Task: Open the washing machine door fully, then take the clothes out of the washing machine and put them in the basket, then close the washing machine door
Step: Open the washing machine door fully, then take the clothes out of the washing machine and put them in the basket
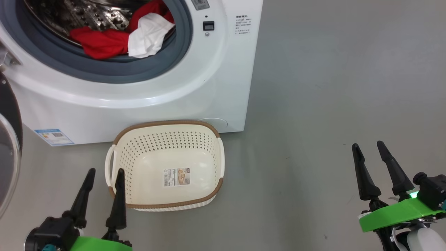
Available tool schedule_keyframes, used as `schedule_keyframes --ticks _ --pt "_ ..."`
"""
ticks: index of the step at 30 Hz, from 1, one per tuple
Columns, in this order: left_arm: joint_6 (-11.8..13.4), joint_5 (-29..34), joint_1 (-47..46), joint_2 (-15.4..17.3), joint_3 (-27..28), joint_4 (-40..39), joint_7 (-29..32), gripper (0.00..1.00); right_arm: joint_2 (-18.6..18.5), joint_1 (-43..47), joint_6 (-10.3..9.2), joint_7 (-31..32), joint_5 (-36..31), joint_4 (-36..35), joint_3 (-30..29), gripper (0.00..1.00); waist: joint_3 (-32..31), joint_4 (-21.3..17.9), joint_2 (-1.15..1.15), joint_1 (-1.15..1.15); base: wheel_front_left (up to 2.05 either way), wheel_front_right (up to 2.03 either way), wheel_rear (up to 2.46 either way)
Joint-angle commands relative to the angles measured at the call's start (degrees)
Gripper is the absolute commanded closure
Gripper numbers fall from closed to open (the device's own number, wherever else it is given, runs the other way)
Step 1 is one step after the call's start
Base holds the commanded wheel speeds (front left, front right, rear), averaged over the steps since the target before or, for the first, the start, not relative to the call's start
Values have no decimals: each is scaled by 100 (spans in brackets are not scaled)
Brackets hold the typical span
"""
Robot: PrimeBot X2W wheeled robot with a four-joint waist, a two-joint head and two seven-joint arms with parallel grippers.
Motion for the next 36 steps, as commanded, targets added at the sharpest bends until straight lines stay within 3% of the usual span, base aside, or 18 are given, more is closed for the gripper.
schedule_keyframes --ticks 1,23,36 --pt "-31 -53 -14 119 148 -173 -28 0 -51 40 37 -37 6 -155 91 0 -9 -21 0 0 0 0 0" --pt "-31 -138 37 156 49 -333 -28 0 -36 96 37 -37 -3 -176 90 0 -94 66 0 0 2 -3 1" --pt "-31 -132 -67 204 47 -394 -28 0 7 26 37 -37 -14 -175 128 0 9 87 0 0 93 -93 0"
